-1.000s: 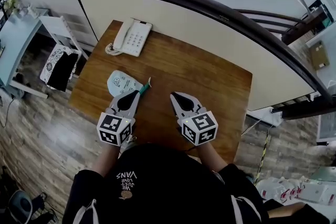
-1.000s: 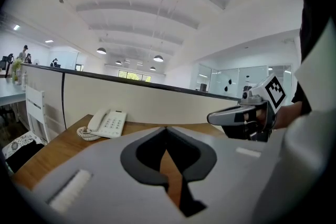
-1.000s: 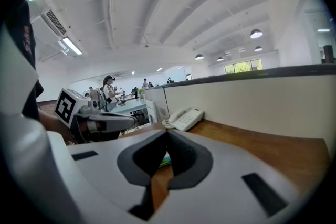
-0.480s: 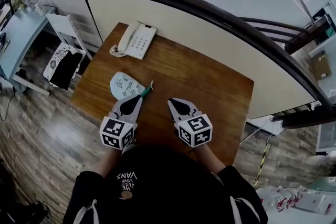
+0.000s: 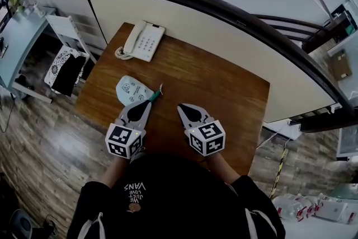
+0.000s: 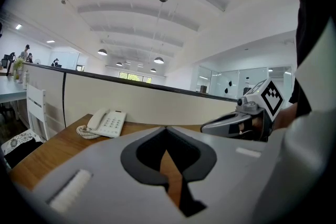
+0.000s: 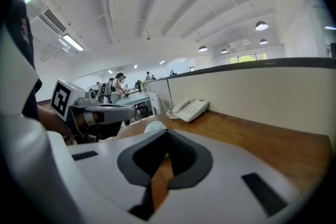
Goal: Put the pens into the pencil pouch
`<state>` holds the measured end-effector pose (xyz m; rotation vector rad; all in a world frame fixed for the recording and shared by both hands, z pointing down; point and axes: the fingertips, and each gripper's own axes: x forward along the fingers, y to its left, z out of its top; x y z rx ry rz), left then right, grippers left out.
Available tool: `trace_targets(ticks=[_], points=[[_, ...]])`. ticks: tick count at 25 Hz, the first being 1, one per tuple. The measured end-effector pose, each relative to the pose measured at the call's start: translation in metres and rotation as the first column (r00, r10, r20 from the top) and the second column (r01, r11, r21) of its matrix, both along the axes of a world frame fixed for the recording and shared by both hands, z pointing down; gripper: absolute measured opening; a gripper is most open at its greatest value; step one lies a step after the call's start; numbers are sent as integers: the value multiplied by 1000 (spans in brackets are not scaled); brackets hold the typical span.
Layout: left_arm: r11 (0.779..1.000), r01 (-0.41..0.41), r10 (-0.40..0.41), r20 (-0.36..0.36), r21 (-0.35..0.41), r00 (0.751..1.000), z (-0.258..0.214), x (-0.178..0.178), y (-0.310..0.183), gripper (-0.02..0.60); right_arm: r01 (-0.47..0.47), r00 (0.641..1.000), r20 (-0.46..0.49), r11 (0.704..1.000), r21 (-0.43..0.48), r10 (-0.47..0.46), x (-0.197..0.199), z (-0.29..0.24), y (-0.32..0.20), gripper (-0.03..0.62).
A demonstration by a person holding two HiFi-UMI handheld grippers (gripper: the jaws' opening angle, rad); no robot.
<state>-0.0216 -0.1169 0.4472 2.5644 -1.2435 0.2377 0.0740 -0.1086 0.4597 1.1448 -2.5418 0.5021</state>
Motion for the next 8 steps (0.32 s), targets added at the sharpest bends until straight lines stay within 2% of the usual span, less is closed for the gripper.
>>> trace_targets(ticks=[8], points=[[1000, -13, 13, -3, -2, 1000, 1, 0, 0, 11, -7, 1000, -4, 1000, 1, 7, -1, 0, 0, 12]])
